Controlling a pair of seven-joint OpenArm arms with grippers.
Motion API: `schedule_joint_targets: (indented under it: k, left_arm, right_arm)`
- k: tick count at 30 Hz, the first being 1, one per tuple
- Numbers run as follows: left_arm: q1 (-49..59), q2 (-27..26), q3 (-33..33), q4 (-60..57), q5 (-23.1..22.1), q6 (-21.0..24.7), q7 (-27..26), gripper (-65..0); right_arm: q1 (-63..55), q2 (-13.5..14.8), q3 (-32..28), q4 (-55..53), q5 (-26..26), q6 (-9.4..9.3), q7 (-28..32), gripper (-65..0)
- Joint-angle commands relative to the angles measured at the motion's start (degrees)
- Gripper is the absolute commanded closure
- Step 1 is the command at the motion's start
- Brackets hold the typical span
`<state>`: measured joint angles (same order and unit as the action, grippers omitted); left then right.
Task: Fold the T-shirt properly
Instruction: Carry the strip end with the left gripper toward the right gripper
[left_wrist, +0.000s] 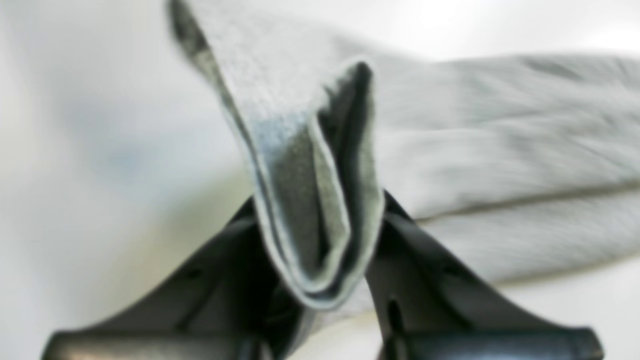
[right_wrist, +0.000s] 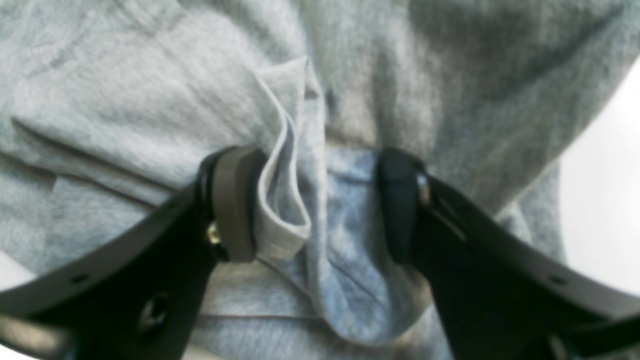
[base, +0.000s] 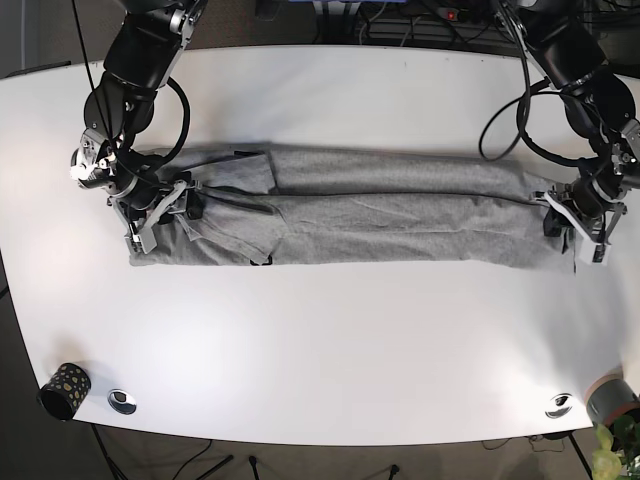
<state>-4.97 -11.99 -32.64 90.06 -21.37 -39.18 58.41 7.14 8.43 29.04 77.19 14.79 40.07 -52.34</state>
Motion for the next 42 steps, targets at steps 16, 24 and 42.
schedule_joint_targets:
  k: [16,24,42]
  left_arm:
    - [2.6,8.5,29.4,10.4,0.1,7.6,-1.8,-3.8]
    - [0.2,13.5,33.7,5.9,8.0,8.3,-4.0,-5.6]
    - [0.4,13.9,41.8,13.2,8.3,8.3,-1.7,-34.0]
  right_arm:
    - [1.0,-0.4,0.2,0.9,0.2,-0.07,0.5,-35.5]
    - [1.0,-0.6,0.2,0.9,0.2,-0.07,0.5,-35.5]
    - [1.1,-0.6,0.2,1.0,0.5,-0.07,0.5,-35.5]
